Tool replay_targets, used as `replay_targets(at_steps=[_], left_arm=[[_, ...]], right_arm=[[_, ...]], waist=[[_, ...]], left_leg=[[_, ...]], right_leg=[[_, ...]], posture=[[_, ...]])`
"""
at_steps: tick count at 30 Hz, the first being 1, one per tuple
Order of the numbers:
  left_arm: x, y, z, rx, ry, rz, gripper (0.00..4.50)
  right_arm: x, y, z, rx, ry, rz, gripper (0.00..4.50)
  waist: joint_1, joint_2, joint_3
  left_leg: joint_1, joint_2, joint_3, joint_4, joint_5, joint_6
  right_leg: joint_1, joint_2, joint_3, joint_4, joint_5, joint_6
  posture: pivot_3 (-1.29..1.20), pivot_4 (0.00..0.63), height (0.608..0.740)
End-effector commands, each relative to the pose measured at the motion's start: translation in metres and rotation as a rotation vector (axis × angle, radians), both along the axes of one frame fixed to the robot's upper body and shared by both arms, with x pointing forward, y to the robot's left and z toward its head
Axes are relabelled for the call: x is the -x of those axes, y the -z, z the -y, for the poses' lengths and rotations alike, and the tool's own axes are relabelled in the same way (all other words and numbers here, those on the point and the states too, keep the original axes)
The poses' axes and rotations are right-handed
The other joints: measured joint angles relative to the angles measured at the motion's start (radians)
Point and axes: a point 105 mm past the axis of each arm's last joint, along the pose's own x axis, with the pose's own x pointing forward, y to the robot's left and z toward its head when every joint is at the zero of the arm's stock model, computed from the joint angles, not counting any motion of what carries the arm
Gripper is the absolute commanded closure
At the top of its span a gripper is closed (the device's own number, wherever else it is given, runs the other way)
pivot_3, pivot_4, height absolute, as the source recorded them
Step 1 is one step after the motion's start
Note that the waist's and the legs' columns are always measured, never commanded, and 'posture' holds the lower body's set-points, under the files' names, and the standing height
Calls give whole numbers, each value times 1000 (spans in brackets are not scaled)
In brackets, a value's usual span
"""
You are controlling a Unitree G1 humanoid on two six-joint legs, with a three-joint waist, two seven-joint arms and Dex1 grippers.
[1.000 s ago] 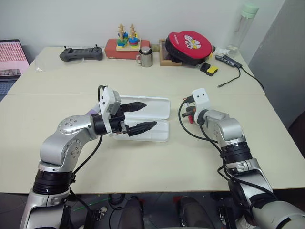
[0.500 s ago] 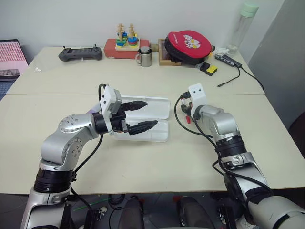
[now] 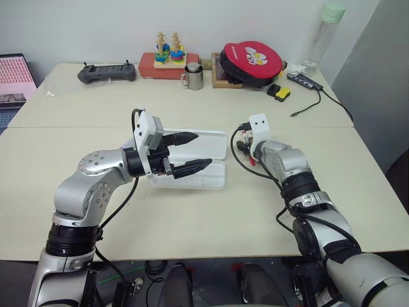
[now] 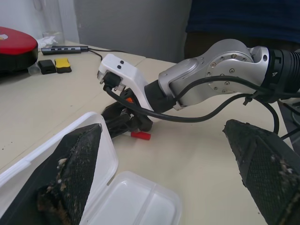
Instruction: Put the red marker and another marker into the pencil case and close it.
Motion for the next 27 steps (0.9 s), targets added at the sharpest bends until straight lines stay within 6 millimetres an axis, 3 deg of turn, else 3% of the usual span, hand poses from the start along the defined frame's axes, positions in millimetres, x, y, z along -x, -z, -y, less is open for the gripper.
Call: replay_targets(at_steps=[1,7,9,12,15,16,19,22,24,27], left_arm=[[1,-11,0,-3,2,45,0],[0,-12,0,4,-3,48,0],[0,-12,-1,8,-5,46,0],[-1,-14,-3,36,-15,38,0],[1,-19,-17,17,-59,44,0],[1,-19,-27,1,-91,45,0],[4,-20,-45,-15,-141,26,0],[5,-14,-60,-64,-188,11,0],[7,-5,-75,-110,-227,-15,0],[12,9,-91,-169,-269,-60,0]], right_arm=[[-1,0,-3,-4,-6,-2,2744],[-2,-9,-3,-32,-6,29,4161],[-3,-13,-3,-53,-2,44,4208],[-7,-36,-3,-130,9,124,4208],[5,-115,-3,-239,-132,398,4208],[23,-143,-14,-292,-255,476,4208],[65,-172,-38,-328,-500,560,4208],[89,-172,-57,-315,-641,541,4208],[112,-154,-84,-238,-808,456,4208],[124,-120,-111,-126,-902,318,4208]], waist=[[0,0,0],[0,0,0],[0,0,0],[0,0,0],[0,2,1],[1,3,2],[-2,4,3],[-1,3,2],[-4,3,2],[-7,4,3]], left_leg=[[0,0,0,0,0,0],[0,0,0,0,0,0],[0,0,0,0,0,0],[0,0,0,0,0,0],[-1,0,0,0,0,0],[-3,0,0,0,0,0],[-5,0,0,-1,0,0],[-3,0,-1,-3,0,0],[-2,1,-1,-3,0,0],[-2,1,-1,-3,0,0]], right_leg=[[0,0,0,0,0,0],[0,0,0,0,0,0],[0,0,0,0,0,0],[0,0,0,0,0,0],[-1,0,0,0,0,0],[-3,0,0,0,0,0],[-4,0,-1,0,0,-1],[-3,0,-2,0,-2,-4],[-3,0,-2,0,-3,-4],[-4,0,-2,0,-3,-5]], posture=[[0,150,740],[0,150,740],[0,150,740],[0,150,740],[0,150,740],[0,150,740],[0,150,740],[0,150,740],[0,150,740],[0,150,740]])
